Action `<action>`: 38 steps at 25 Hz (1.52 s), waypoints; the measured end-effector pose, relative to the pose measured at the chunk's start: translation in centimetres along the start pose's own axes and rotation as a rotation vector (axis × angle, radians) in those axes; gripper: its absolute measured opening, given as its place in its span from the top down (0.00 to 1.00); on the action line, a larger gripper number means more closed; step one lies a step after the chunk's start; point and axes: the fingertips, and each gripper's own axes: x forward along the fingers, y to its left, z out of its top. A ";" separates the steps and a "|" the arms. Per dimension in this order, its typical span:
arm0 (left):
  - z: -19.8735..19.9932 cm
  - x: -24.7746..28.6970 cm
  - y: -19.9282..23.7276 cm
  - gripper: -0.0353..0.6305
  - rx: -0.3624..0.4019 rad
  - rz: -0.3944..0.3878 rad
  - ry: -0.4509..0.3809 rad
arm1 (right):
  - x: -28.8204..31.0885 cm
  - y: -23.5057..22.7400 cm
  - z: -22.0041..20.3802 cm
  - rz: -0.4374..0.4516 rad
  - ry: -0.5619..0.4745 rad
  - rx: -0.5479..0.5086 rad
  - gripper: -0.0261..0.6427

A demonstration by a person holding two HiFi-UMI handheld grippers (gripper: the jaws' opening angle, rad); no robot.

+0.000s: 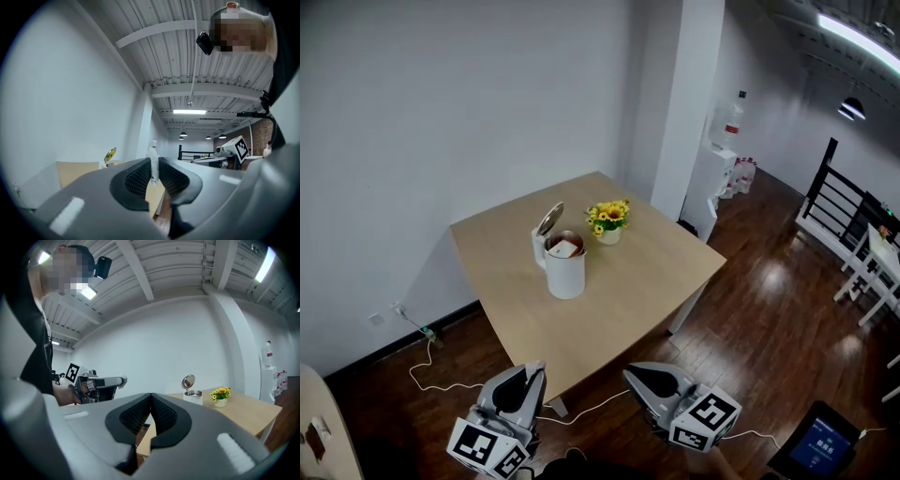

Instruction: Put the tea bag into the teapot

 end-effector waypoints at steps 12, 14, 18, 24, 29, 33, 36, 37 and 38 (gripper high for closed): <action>-0.4 4.8 5.0 0.86 -0.024 -0.022 0.029 | 5.5 -4.2 1.3 0.008 0.011 0.003 0.96; -1.2 6.7 6.3 0.86 -0.023 -0.011 0.045 | 6.9 -6.1 0.8 0.025 0.020 0.006 0.96; -1.0 9.7 8.2 0.86 -0.038 0.033 0.037 | 9.3 -9.4 0.5 0.061 0.034 0.021 0.96; -0.4 14.7 10.8 0.86 -0.031 0.074 0.029 | 13.5 -14.4 1.6 0.128 0.048 -0.002 0.96; -0.2 18.5 13.2 0.86 -0.015 0.111 0.038 | 16.1 -17.7 2.8 0.163 0.044 -0.010 0.96; -0.1 21.2 15.0 0.86 -0.033 0.132 0.036 | 17.9 -19.6 3.1 0.193 0.050 -0.013 0.96; 0.4 22.9 16.2 0.86 -0.046 0.153 0.023 | 19.1 -21.1 3.4 0.214 0.048 -0.017 0.96; 0.4 23.4 16.5 0.86 -0.043 0.159 0.026 | 19.5 -21.7 3.5 0.219 0.045 -0.017 0.96; 0.3 23.9 16.8 0.86 -0.038 0.163 0.030 | 19.9 -22.3 3.6 0.225 0.043 -0.016 0.96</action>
